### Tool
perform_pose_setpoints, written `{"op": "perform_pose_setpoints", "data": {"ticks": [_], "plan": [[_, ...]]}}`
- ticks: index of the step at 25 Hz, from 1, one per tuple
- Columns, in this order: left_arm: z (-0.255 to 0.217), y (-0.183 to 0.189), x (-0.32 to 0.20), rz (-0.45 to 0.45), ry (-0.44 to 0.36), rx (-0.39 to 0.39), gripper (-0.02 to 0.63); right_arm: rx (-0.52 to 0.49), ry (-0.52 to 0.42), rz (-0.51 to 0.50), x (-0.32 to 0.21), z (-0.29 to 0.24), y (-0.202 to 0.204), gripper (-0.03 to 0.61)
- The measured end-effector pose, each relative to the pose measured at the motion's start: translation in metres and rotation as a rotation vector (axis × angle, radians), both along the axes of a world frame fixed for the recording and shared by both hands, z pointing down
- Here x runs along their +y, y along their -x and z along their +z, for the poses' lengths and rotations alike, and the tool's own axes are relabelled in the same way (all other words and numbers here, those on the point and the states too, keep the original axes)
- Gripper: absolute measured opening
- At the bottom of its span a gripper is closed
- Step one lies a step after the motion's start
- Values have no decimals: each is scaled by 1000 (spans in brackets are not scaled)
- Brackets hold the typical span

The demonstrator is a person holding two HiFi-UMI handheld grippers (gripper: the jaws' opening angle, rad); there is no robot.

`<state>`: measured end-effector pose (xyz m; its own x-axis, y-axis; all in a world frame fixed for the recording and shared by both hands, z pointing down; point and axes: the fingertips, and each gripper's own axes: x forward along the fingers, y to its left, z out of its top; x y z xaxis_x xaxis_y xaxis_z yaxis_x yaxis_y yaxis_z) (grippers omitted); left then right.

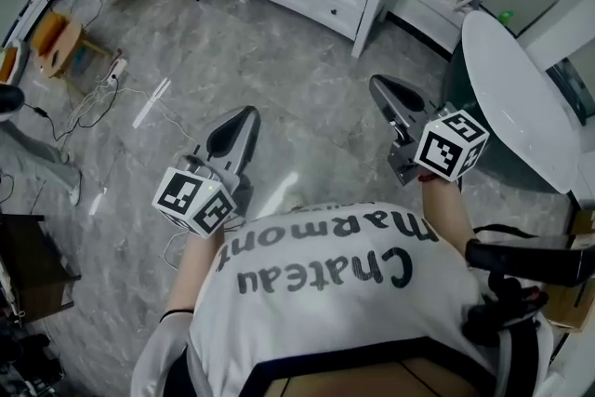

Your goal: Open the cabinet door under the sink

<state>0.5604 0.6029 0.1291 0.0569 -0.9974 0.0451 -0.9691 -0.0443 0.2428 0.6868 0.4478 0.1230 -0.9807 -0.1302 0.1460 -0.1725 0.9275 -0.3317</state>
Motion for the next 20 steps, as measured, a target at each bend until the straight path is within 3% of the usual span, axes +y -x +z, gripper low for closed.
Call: {"op": "perform_pose_setpoints", "data": {"ticks": [9, 20], "plan": [[-7, 73, -22, 10, -17, -26, 8, 19, -7, 2, -17, 1, 69, 11], [-2, 110, -21, -16, -20, 4, 8, 39, -3, -2, -33, 6, 105, 9]]}}
